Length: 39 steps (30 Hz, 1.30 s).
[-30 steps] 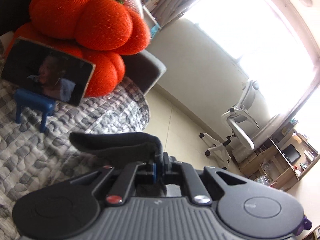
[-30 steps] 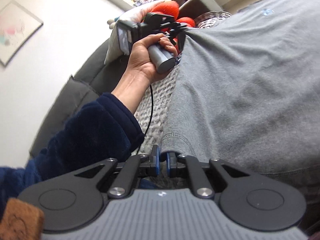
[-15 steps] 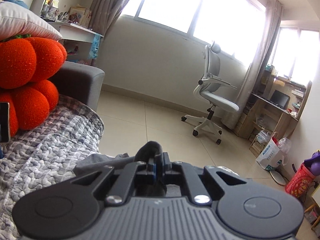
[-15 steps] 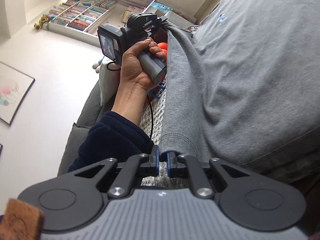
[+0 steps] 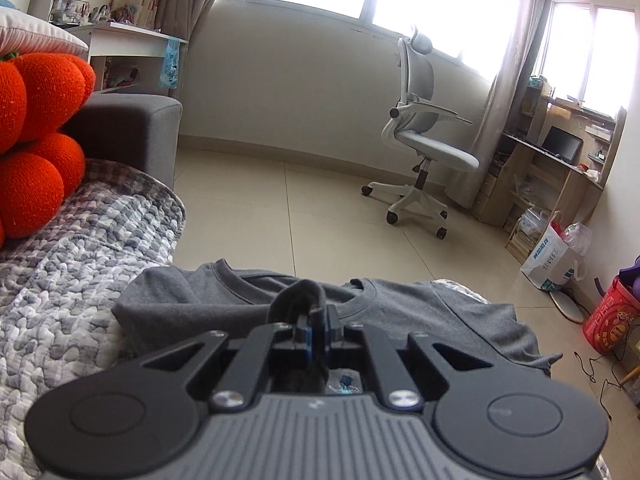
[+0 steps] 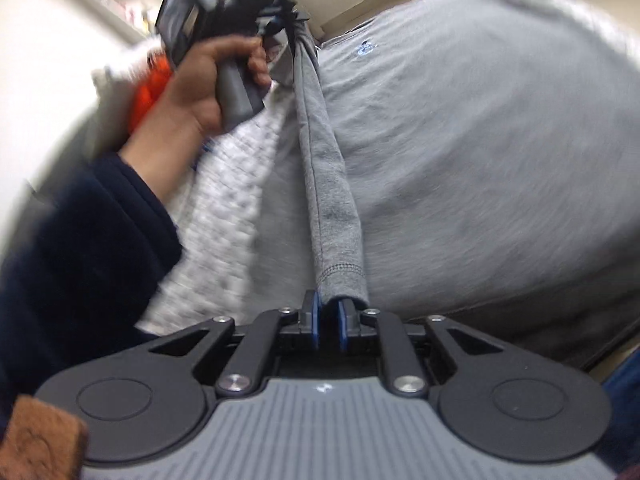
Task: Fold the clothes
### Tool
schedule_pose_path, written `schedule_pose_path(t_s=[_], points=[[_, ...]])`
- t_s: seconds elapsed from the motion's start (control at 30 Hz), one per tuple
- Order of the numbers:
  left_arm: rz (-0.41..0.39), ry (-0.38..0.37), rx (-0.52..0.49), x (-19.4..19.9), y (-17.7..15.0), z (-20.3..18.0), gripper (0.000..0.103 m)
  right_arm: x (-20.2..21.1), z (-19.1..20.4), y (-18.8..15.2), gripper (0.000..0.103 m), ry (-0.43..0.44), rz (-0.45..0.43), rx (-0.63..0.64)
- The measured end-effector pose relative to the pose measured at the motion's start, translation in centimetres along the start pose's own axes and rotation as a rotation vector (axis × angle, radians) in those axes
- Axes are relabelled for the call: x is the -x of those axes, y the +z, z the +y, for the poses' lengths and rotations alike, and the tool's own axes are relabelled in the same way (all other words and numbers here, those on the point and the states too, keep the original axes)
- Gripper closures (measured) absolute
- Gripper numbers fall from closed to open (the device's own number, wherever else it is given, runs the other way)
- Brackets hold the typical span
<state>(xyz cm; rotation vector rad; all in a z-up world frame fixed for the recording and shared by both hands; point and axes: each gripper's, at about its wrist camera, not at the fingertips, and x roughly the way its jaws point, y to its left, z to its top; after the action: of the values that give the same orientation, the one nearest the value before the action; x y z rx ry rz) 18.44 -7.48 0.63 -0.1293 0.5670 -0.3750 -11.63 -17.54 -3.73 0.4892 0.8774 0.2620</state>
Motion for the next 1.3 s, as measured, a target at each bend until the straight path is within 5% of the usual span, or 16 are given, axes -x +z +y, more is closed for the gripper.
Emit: schedule_pose_path(t_s=[0.17,0.53,0.67,0.87,1.1,1.17,1.2,1.3], points=[[0.025,0.000,0.005,-0.6,-0.4,-0.5,0.098,0.9,1.4,-0.1,0.066,-0.101,0.016,0.189],[0.050,0.005,0.019,-1.0,-0.8,-1.1,0.098,-1.0,3.2,0.8,0.066,-0.191,-0.050,0.385],[0.046,0.004,0.023,-0.8,-0.7,-1.0,0.098,-0.9,3.7,0.0,0.066,-0.290,-0.073,0.463],[0.043,-0.007,0.059,-0.6,-0.5,-0.2,0.098,0.7,4.4,0.7,0.066,-0.294,-0.141,0.475],[0.040,-0.003,0.081,-0.1,-0.4,0.9,0.098,-2.7,3.6,-0.3,0.064,-0.295,-0.074,0.522],[0.036,-0.006,0.101,0.2,-0.3,1.4,0.098,-3.4,3.3,-0.6,0.077,-0.304,-0.066,0.533],[0.032,-0.007,0.111,0.4,-0.2,1.8,0.098,-3.3,3.5,-0.6,0.094,-0.294,-0.075,0.538],[0.022,-0.009,0.144,0.9,0.0,2.8,0.098,-3.0,5.1,-0.6,0.094,-0.241,-0.098,0.554]])
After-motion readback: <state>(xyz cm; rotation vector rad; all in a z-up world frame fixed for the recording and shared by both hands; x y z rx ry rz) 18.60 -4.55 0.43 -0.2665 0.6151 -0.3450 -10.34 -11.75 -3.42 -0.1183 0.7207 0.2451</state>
